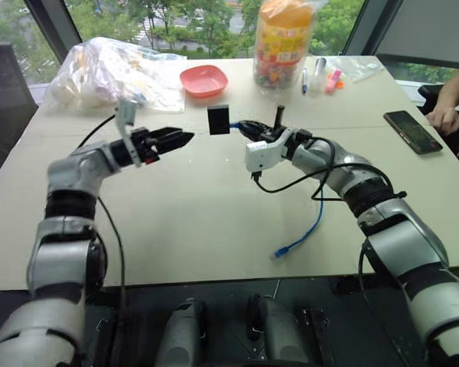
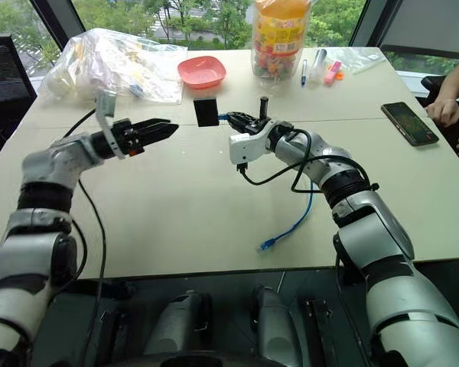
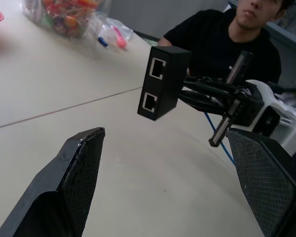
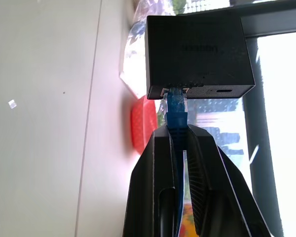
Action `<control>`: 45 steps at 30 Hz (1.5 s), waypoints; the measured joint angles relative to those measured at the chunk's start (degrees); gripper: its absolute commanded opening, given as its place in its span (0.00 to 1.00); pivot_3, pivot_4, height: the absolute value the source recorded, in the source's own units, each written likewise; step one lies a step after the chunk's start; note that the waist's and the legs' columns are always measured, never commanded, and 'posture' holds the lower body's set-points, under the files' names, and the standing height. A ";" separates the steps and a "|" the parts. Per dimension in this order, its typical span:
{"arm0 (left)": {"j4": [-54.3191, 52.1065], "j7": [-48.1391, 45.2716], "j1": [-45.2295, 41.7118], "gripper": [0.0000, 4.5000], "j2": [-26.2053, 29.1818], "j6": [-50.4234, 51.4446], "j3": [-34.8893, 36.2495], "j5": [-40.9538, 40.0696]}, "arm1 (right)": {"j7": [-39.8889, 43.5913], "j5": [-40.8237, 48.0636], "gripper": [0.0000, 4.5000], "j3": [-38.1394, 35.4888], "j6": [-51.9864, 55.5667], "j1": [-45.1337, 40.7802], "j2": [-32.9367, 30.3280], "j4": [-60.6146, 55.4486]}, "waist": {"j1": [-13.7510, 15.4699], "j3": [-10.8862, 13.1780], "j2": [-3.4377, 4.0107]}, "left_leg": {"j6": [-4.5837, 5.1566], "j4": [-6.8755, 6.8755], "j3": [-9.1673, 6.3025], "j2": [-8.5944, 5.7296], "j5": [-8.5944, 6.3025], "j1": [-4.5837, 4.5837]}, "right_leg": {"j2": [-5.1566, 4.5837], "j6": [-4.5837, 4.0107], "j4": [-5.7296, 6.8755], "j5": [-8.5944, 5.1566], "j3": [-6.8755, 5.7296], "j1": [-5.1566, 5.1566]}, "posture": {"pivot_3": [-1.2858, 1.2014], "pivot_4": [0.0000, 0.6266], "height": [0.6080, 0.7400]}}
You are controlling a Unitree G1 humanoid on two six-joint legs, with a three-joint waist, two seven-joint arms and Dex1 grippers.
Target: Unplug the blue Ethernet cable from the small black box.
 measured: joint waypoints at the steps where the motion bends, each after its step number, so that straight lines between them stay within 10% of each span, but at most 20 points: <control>1: 3.67 -1.02 -2.24 0.91 -1.14 -1.76 -0.35 1.27 | -0.65 -0.44 0.01 -0.02 0.02 0.46 -0.65 -1.01 | -0.08 0.01 -0.01 | 0.00 0.00 0.00 0.01 0.00 0.00 | 0.01 0.01 0.00 -0.01 0.00 0.00 | 0.52 0.24 1.00; 12: 22.10 -2.30 -13.96 0.91 -7.74 -13.02 1.75 7.09 | -0.01 -0.93 0.01 -0.31 1.47 4.46 -2.03 -5.70 | -0.18 0.02 -0.04 | 0.02 0.01 -0.05 0.04 0.00 0.03 | 0.03 0.02 0.04 -0.01 0.00 0.01 | 0.52 0.24 1.00; 21: 23.60 -6.23 -14.41 0.11 -8.89 -14.57 2.81 10.54 | 2.11 0.15 0.00 -0.79 2.75 6.00 -1.97 -8.49 | -0.08 0.03 -0.04 | 0.02 0.02 -0.07 0.03 0.00 0.02 | 0.03 0.01 0.05 0.00 0.00 0.01 | 0.52 0.24 1.00; 25: 23.61 -6.47 -14.41 0.11 -8.89 -14.76 3.07 11.41 | 3.51 1.34 0.00 -1.21 3.37 6.74 -1.82 -9.45 | -0.08 0.02 -0.04 | 0.02 0.03 -0.08 0.03 0.00 0.02 | 0.03 0.01 0.05 0.00 0.00 0.01 | 0.52 0.24 1.00; 31: 23.69 -4.52 -14.40 0.11 -8.95 -15.08 4.81 11.96 | 9.71 8.80 0.74 -4.63 5.22 9.51 -1.07 -14.10 | -0.06 0.03 -0.04 | 0.02 0.04 -0.10 0.03 0.00 0.02 | 0.03 0.01 0.06 0.00 0.00 0.02 | 0.52 0.24 1.00; 36: 23.69 -6.64 -14.10 0.11 -7.18 -12.29 6.94 11.48 | 26.25 42.63 0.84 -16.46 31.01 30.41 4.41 -35.31 | 0.31 -0.02 -0.13 | 0.10 0.08 -0.49 0.10 -0.04 0.06 | 0.00 -0.13 0.02 0.07 -0.16 0.22 | 0.52 0.24 1.00; 42: 21.73 -16.34 -13.84 0.11 -6.78 -1.45 9.49 7.23 | 21.31 95.24 0.84 -30.50 68.57 36.85 14.89 -61.30 | 0.08 -0.01 -0.13 | 0.09 0.25 -0.60 0.42 -0.04 0.18 | 0.07 -0.21 0.06 0.07 -0.16 0.30 | 0.52 0.24 1.00; 45: 18.24 -19.36 -13.82 0.11 -6.81 3.54 10.53 4.29 | 16.85 102.95 0.84 -31.40 73.26 36.84 18.81 -63.79 | 0.16 -0.01 -0.12 | 0.07 0.23 -0.60 0.52 -0.06 0.34 | 0.13 -0.39 0.04 -0.03 -0.19 0.43 | 0.52 0.24 1.00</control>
